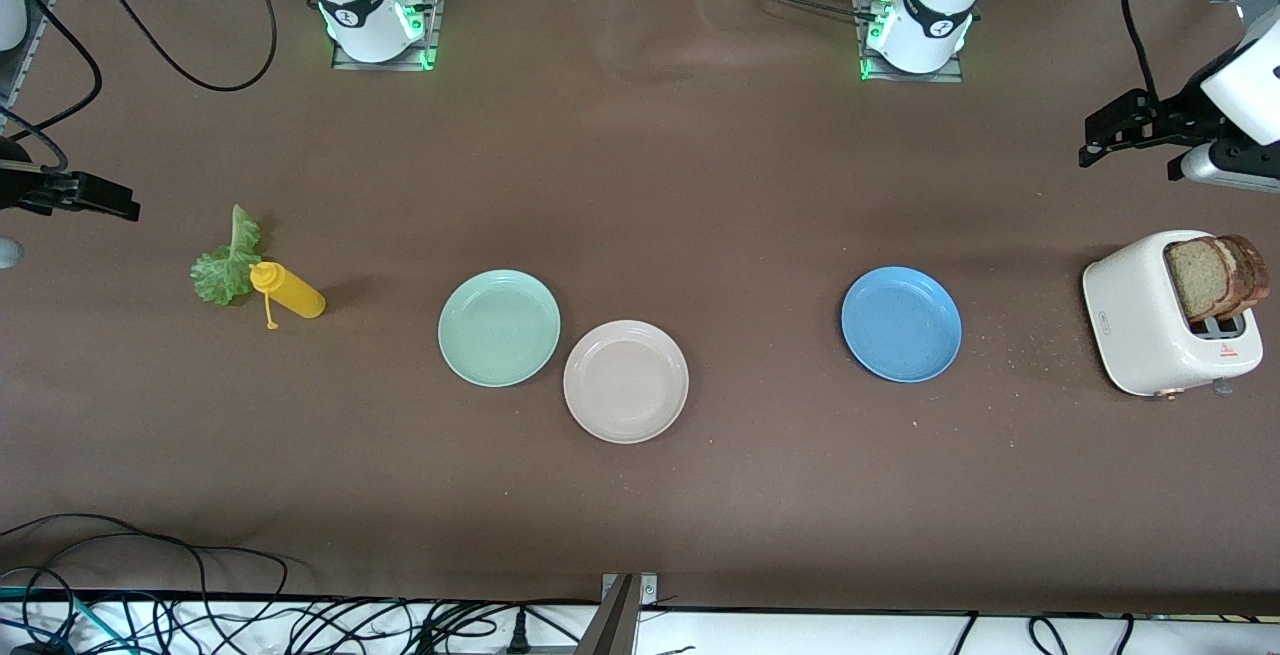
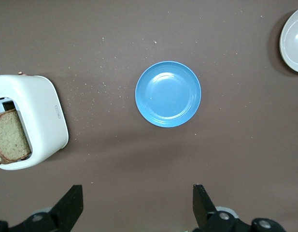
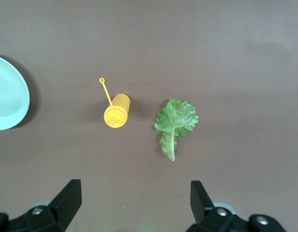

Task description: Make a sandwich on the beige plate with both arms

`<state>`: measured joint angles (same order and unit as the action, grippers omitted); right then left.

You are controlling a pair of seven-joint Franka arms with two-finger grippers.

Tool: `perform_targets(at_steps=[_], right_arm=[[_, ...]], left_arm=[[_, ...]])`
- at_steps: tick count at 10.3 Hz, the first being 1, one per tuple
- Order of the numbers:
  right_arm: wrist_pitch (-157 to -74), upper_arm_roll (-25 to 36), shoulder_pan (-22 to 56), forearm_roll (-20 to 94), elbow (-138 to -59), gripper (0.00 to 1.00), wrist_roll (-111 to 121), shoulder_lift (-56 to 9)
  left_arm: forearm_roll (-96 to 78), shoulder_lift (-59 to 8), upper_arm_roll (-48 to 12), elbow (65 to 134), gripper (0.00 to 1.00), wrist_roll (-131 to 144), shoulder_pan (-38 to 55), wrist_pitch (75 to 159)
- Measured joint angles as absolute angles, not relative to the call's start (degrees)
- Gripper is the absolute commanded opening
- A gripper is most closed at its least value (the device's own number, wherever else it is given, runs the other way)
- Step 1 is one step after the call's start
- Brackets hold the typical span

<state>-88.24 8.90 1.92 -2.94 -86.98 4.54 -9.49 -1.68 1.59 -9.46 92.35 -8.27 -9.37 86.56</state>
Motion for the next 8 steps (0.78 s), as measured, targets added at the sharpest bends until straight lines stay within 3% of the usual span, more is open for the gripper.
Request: perform_targets(at_steps=[8], right_arm=[[-88.24, 8.88, 1.96, -2.94, -86.98, 1.00, 2.42, -9.49]], left_arm=[[-2.06, 1.31, -9.75, 92.24, 1.00, -8.58, -9.07, 86.56]])
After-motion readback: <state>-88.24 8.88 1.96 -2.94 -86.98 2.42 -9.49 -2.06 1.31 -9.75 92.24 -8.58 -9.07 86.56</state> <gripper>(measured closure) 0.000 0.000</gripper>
